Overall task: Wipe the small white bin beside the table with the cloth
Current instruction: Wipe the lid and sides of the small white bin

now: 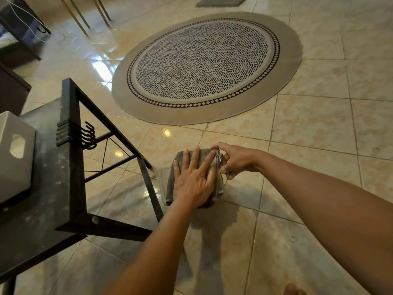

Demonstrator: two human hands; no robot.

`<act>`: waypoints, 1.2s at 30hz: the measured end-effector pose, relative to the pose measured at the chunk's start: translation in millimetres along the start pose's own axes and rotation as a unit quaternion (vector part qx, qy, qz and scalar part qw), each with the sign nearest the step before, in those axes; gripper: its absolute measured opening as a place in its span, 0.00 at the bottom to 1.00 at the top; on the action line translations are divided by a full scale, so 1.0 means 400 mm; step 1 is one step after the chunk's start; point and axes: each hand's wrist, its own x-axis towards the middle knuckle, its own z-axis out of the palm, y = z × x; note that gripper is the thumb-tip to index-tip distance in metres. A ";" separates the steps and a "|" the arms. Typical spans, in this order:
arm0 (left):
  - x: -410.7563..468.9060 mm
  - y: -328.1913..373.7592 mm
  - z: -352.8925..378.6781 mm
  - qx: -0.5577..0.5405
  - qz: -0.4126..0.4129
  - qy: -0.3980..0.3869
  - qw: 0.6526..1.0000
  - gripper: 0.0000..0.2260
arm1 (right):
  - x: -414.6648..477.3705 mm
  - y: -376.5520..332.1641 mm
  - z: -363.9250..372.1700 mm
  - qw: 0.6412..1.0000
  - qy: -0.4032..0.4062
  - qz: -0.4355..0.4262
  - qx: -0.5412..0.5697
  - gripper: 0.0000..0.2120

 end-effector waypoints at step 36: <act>-0.013 -0.043 -0.002 -0.025 -0.139 0.036 0.989 0.24 | 0.007 -0.009 0.018 1.000 0.022 0.010 -0.006 0.39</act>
